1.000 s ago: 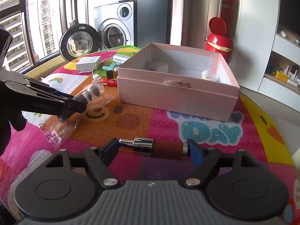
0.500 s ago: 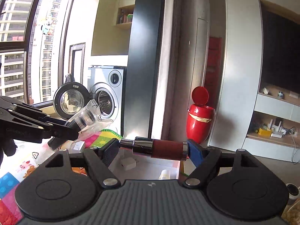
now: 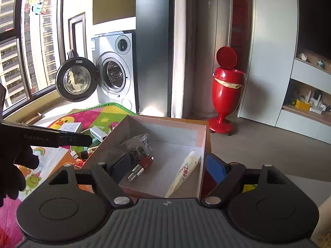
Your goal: Organize rigid objects
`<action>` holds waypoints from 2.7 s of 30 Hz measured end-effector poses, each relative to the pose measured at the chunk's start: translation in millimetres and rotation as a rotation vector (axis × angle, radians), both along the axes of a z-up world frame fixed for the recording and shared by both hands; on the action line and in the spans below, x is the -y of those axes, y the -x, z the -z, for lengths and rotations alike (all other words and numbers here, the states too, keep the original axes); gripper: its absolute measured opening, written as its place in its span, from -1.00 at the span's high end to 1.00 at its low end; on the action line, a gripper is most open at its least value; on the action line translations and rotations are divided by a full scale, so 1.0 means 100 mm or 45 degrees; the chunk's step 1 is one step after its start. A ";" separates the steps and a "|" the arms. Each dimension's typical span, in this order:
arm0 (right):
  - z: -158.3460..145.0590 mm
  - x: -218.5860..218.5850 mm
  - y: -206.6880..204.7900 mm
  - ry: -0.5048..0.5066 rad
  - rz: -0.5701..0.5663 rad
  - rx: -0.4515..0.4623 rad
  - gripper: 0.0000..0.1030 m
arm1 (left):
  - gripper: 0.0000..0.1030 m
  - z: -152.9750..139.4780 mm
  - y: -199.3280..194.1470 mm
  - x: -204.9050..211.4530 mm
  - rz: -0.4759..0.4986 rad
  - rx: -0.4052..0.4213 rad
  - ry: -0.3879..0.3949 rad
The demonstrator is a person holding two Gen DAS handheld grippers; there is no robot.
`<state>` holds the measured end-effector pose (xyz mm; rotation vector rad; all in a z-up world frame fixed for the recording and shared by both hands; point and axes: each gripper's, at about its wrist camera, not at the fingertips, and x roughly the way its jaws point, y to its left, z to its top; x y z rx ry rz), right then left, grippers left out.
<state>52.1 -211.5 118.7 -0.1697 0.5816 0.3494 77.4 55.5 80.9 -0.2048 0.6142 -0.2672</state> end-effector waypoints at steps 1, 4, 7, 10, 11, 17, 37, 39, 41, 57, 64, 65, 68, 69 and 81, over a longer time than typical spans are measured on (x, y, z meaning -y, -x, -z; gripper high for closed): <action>0.06 -0.03 0.07 0.032 -0.006 0.003 -0.57 | 0.50 0.05 0.04 -0.05 -0.035 0.003 -0.044; 0.20 -0.15 0.27 0.081 -0.051 0.003 -0.57 | 0.51 0.24 -0.02 -0.23 -0.045 -0.089 -0.074; 0.33 -0.30 0.44 0.035 -0.125 -0.037 -0.57 | 0.51 0.38 -0.14 -0.34 0.068 -0.150 -0.046; 0.47 -0.48 0.58 -0.013 -0.199 -0.081 -0.57 | 0.51 0.44 -0.19 -0.33 0.112 -0.118 -0.105; 0.51 -0.53 0.60 -0.013 -0.214 -0.088 -0.57 | 0.51 0.44 -0.23 -0.32 0.127 -0.101 -0.124; 0.80 -0.84 0.77 0.050 -0.306 -0.152 -0.57 | 0.53 0.50 -0.48 -0.21 0.265 -0.160 -0.197; 0.95 -0.85 0.82 -0.003 -0.292 -0.211 -0.59 | 0.48 0.62 0.03 0.05 0.316 -0.169 -0.294; 0.95 -0.84 0.81 -0.001 -0.275 -0.208 -0.59 | 0.48 0.65 0.19 0.08 0.314 -0.105 -0.324; 0.91 -0.83 0.78 0.006 -0.262 -0.201 -0.58 | 0.48 0.67 0.35 0.02 0.286 -0.090 -0.284; 0.03 -2.09 -1.21 0.041 -0.175 -0.332 -0.58 | 0.49 0.71 1.10 -0.97 -0.193 -0.040 0.027; 0.54 -2.66 -2.18 0.254 -0.028 -0.437 -0.09 | 0.49 0.74 1.12 -1.01 -0.201 -0.038 0.090; 0.58 -2.68 -2.27 0.266 -0.012 -0.457 -0.09 | 0.49 0.75 1.12 -1.02 -0.201 -0.038 0.096; 0.71 -2.69 -2.38 0.330 -0.007 -0.509 0.02 | 0.49 0.76 1.12 -1.04 -0.201 -0.040 0.120; 0.76 -2.70 -2.35 0.377 -0.017 -0.523 0.18 | 0.49 0.76 1.12 -1.05 -0.201 -0.041 0.128; 0.69 -2.57 -1.37 0.474 -0.290 -0.592 0.30 | 0.49 0.78 1.13 -1.10 -0.207 -0.049 0.177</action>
